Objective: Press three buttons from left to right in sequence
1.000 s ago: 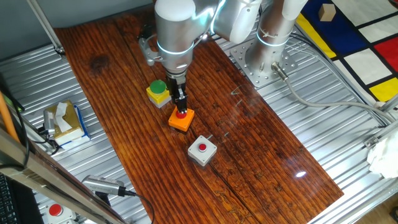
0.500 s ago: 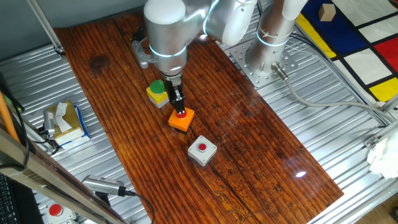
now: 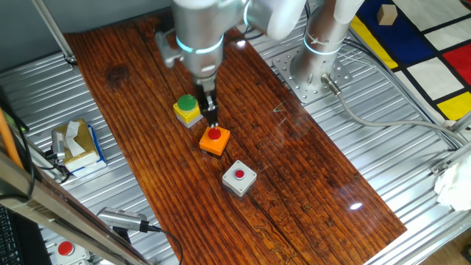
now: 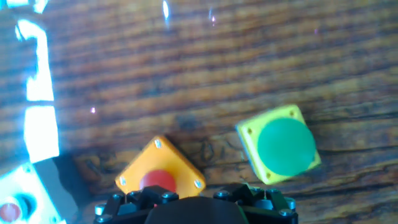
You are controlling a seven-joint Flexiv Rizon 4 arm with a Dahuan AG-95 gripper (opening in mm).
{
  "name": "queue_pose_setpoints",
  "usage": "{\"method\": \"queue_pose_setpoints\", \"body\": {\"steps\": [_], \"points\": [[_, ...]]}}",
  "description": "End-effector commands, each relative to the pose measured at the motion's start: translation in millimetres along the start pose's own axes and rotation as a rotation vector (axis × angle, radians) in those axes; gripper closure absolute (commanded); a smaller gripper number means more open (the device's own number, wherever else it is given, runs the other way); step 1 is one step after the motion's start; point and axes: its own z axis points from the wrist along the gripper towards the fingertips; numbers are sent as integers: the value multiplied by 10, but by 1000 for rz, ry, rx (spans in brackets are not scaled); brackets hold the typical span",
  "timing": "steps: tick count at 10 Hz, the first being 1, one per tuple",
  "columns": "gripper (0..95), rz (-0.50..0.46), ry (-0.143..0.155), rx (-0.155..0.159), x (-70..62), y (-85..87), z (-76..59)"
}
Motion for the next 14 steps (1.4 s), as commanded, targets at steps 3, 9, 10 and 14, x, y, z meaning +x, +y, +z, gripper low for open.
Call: {"method": "queue_pose_setpoints", "body": {"steps": [3, 9, 10, 14], "points": [[190, -38, 13, -1, -150, -173, -181], [190, 1, 22, -2, -171, -231, -226], [190, 5, 21, -1, -170, -232, -227], [190, -28, 20, 1, -170, -230, -228]]}}
